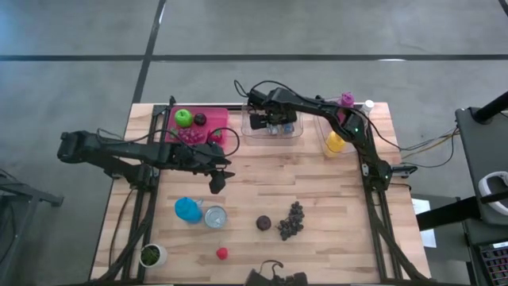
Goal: Pick & Place Food Item
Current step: Put the yellow and blue tuna can into the left transparent bin, then put the blue water bottle into the right transparent bin
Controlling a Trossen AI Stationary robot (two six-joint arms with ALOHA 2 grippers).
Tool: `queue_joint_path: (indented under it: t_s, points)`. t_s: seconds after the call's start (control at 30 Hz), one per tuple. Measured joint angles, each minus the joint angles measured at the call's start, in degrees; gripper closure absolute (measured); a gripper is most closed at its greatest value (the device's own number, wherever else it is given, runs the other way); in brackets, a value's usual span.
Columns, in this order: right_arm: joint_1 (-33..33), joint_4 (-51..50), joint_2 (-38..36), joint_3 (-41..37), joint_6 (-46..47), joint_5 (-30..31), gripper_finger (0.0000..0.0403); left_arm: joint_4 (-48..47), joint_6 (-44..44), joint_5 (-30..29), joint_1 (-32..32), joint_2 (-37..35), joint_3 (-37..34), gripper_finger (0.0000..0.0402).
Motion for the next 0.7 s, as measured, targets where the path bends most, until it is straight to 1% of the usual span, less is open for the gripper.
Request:
queue_joint_path:
  t_s: [0.23, 0.37, 0.7]
  points:
    - [0.0, -0.3, -0.2, 1.9, 0.0, 0.0, 0.0144, 0.0, -1.1, 0.1, 0.0, 0.0, 0.0, 0.0168]
    - [0.0, -2.3, -0.3, 3.3, 0.0, 0.1, 0.0136, 0.0, -1.1, 0.2, 0.0, 0.0, 0.0, 0.0174]
    - [-0.4, -6.1, -0.7, 9.2, -2.7, 1.0, 0.0123, 0.0, -1.2, 0.2, 0.0, 0.0, 0.0, 0.0176]
